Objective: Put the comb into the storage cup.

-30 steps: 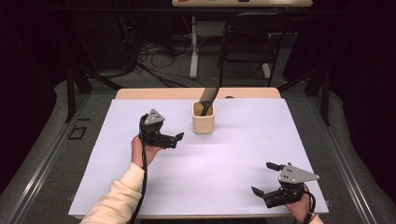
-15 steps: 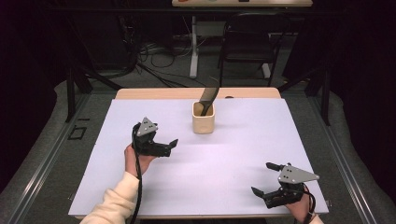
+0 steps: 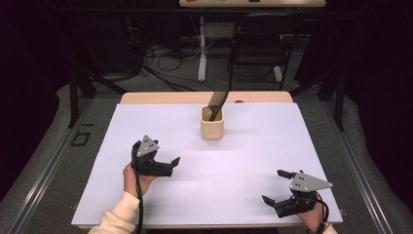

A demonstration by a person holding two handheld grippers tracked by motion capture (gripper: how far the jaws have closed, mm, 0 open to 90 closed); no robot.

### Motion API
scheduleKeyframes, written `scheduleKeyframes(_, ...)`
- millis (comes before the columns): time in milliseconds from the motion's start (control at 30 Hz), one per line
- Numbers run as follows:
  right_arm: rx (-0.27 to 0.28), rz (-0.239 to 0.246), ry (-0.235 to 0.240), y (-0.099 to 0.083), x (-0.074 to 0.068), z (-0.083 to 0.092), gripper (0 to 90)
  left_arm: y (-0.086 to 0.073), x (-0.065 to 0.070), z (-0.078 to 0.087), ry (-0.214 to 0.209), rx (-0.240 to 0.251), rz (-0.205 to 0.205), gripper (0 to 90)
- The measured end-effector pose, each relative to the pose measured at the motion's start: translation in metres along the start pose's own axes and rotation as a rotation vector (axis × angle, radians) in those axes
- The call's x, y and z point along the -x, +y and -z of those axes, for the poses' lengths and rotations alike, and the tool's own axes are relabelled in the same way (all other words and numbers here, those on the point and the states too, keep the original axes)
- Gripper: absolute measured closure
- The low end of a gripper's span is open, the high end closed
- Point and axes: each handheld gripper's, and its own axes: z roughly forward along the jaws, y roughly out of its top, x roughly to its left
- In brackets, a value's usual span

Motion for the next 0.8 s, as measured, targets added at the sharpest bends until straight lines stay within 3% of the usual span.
scheduleKeyframes(800, 0.002, -0.003, 0.001, 0.0, 0.0, 0.0, 1.0, -0.026, 0.016, 0.026, 0.003, -0.021, 0.02, 0.0)
